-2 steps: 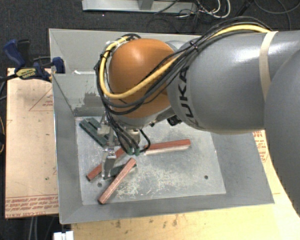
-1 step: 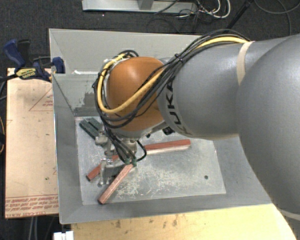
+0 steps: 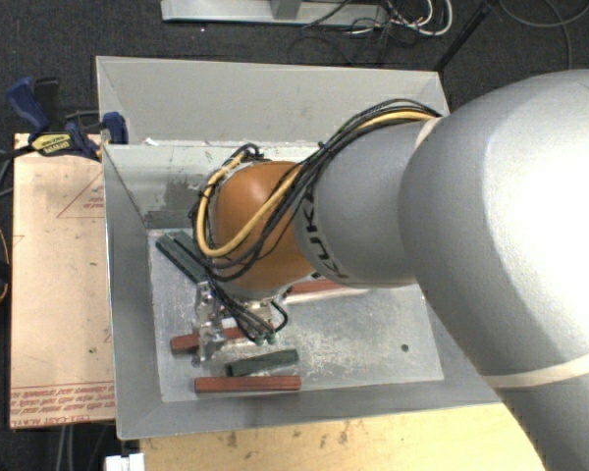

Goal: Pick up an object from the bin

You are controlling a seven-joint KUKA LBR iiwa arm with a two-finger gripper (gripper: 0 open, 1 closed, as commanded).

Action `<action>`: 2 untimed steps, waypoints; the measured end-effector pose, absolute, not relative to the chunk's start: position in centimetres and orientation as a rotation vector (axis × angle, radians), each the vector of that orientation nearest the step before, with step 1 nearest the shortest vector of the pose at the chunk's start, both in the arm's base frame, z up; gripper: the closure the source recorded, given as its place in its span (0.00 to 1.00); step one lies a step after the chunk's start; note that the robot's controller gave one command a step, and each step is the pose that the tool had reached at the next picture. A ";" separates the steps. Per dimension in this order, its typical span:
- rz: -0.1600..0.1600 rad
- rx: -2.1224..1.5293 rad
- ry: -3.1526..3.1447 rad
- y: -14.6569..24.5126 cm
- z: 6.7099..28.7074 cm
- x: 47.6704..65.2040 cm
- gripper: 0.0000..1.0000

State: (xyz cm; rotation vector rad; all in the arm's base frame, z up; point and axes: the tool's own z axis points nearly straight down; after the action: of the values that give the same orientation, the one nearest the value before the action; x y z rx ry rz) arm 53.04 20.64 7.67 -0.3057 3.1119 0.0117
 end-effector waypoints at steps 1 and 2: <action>0.012 -0.306 3.112 20.6 7.7 53.0 1.00; 0.012 -0.304 3.112 20.6 7.7 53.0 1.00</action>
Offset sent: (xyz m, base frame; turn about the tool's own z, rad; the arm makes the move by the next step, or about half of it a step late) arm 0.0061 0.0056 -0.0067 0.1471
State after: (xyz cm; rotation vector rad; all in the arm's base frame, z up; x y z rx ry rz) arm 53.05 20.64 7.67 -0.3036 3.1120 0.0118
